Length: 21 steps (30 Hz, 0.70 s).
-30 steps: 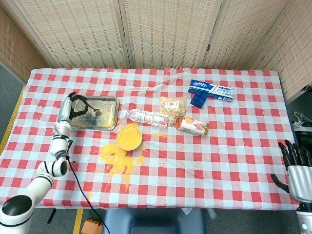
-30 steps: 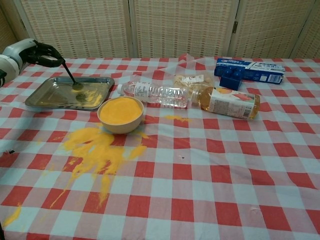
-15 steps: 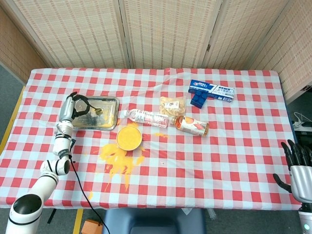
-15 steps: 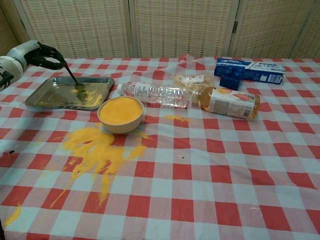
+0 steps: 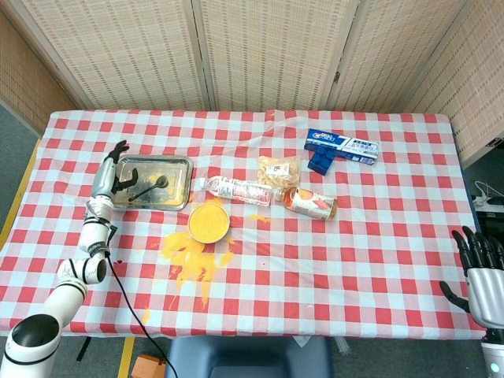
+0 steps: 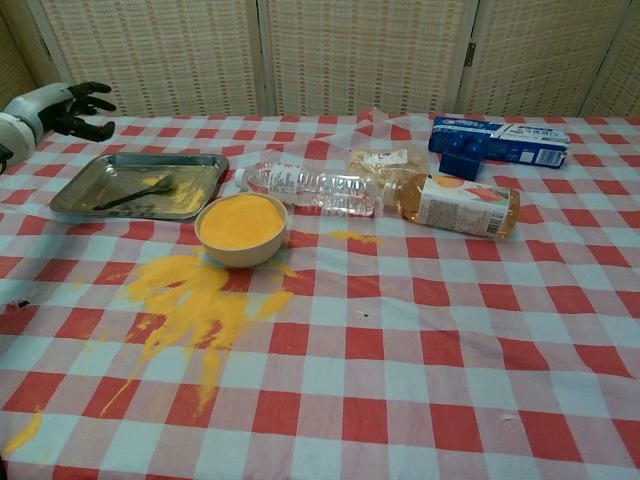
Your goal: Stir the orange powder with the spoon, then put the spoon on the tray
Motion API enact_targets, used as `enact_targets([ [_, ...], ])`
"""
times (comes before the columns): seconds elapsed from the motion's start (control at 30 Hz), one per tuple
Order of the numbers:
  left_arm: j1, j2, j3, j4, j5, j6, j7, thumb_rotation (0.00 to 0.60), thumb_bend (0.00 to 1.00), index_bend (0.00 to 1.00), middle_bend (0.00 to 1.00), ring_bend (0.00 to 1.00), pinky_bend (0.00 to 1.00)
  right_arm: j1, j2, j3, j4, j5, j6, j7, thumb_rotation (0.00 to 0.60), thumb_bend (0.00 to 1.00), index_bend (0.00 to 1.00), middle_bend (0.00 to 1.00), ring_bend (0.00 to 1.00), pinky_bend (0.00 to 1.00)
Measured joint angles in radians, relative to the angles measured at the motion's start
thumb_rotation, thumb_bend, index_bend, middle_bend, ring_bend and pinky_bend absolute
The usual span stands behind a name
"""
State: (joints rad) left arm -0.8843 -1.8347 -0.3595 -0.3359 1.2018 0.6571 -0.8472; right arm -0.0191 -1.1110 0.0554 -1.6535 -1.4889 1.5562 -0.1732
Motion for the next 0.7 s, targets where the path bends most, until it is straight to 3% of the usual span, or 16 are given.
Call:
enact_targets([
  [0.17, 0.048, 0.042, 0.04, -0.09, 0.051, 0.102, -0.007, 0.6, 0.52, 0.0, 0.02, 0.0, 0.01, 0.003, 0.004, -0.004, 0.003, -0.007, -0.008, 0.011, 0.6, 0.13, 0.0, 0.0, 0.0, 0.0],
  [0.4, 0.171, 0.163, 0.128, -0.339, 0.148, 0.302, 0.025, 0.6, 0.45, 0.0, 0.01, 0.0, 0.07, 0.008, 0.004, -0.01, 0.005, -0.02, -0.016, 0.02, 0.6, 0.13, 0.0, 0.0, 0.0, 0.0],
  [0.5, 0.254, 0.262, 0.202, -0.494, 0.218, 0.405, 0.11, 0.6, 0.42, 0.0, 0.0, 0.0, 0.04, 0.009, 0.006, -0.019, 0.003, -0.042, -0.015, 0.026, 0.6, 0.13, 0.0, 0.0, 0.0, 0.0],
  [0.7, 0.463, 0.461, 0.333, -0.902, 0.281, 0.635, 0.452, 0.6, 0.4, 0.0, 0.0, 0.0, 0.03, 0.002, 0.01, -0.035, -0.001, -0.086, 0.008, 0.039, 0.6, 0.13, 0.0, 0.0, 0.0, 0.0],
])
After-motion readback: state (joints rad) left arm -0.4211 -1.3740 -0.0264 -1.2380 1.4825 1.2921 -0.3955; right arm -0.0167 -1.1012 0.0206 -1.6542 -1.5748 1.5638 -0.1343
